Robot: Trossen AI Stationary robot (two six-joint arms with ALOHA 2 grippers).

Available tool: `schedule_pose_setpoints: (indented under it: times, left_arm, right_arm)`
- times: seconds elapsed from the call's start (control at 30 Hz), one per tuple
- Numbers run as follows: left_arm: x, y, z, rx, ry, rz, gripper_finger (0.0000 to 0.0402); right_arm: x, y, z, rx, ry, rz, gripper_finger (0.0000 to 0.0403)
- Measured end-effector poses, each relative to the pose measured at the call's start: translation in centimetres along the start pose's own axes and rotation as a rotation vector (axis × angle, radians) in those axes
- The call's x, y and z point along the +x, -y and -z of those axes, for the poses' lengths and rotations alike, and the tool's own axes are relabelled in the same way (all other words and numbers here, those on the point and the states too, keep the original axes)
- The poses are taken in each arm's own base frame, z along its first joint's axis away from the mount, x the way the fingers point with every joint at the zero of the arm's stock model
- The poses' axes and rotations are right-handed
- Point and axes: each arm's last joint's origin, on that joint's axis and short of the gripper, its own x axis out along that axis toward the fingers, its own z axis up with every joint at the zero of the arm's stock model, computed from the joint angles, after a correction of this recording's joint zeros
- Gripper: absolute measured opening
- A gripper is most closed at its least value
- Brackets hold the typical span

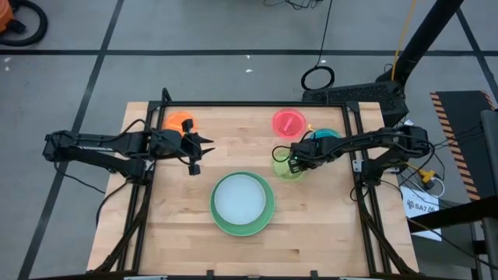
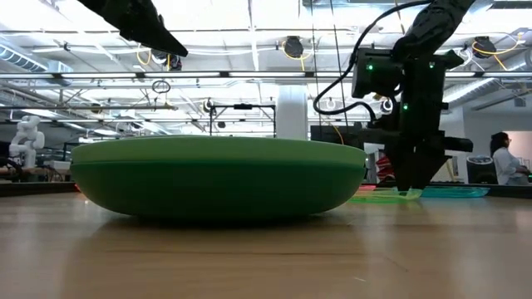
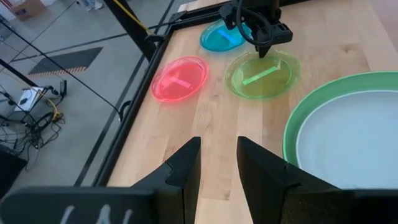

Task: Stack plastic plates
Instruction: Stack the small green plate on the large light blue plate

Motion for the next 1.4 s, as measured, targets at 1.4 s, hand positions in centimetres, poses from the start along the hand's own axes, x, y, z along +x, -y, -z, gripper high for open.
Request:
schedule_pose_setpoints:
  times: [1.4]
  left_arm:
    - [0.00, 0.00, 0.00, -0.005, -0.001, 0.001, 0.0111]
  right_arm:
    - [-0.27, -0.26, -0.26, -0.024, 0.047, -0.031, 0.0002]
